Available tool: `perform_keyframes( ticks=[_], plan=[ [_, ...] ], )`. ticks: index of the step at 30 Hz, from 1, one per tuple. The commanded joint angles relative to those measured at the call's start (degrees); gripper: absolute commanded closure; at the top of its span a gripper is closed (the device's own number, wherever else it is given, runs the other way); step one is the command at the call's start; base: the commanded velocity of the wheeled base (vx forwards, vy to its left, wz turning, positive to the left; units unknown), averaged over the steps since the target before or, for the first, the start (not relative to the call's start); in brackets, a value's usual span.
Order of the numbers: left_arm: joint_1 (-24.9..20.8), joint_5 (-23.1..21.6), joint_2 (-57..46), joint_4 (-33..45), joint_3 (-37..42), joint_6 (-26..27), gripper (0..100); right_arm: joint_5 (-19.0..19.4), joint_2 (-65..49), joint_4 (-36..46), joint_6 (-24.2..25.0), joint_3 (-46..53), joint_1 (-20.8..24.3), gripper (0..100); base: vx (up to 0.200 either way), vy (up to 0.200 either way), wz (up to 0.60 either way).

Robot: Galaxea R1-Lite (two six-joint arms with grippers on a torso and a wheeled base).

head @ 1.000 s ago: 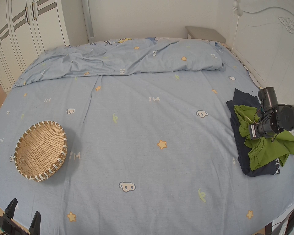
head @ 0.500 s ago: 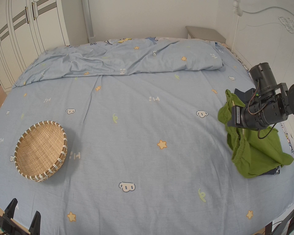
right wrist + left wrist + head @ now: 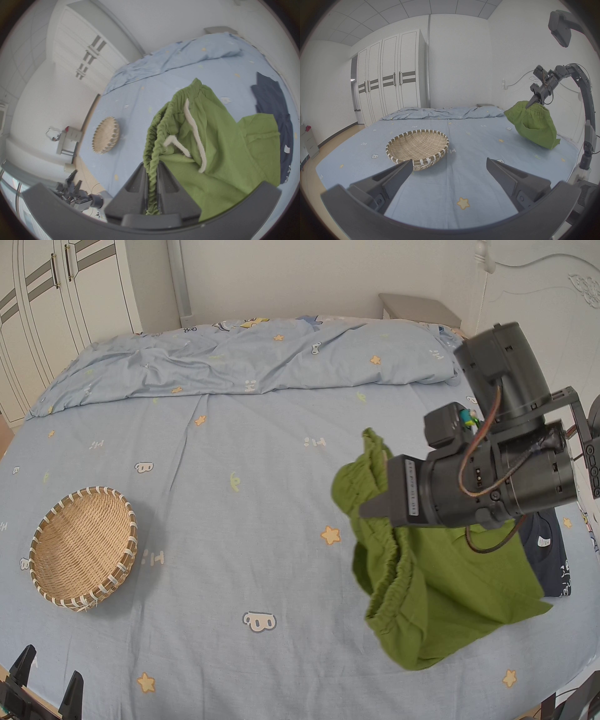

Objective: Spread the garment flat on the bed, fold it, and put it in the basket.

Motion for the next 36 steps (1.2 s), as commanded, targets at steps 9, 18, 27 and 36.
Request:
perform_keyframes(
  ticks=[9, 18, 27, 36],
  plan=[
    [0.04, -0.09, -0.93, -0.07, 0.92, 0.00, 0, -0.46, 17.72, -0.54, 0.64, -16.04, 7.75, 100, 0.000, 0.000, 0.00],
    [0.04, -0.09, -0.93, 0.02, 0.92, 0.18, 0, -2.04, 24.57, 0.17, 0.03, -19.30, 6.96, 0, 0.000, 0.000, 0.00],
    [0.13, -0.17, -0.93, 0.02, 0.92, 0.26, 0, -2.04, 25.27, 1.57, 0.12, -17.19, 7.05, 0, 0.000, 0.000, 0.00],
    [-0.14, -10.98, 14.28, 4.41, -22.81, 0.44, 0, 3.67, 2.69, -0.80, 0.03, 3.20, -0.77, 0, 0.000, 0.000, 0.00]
  ],
)
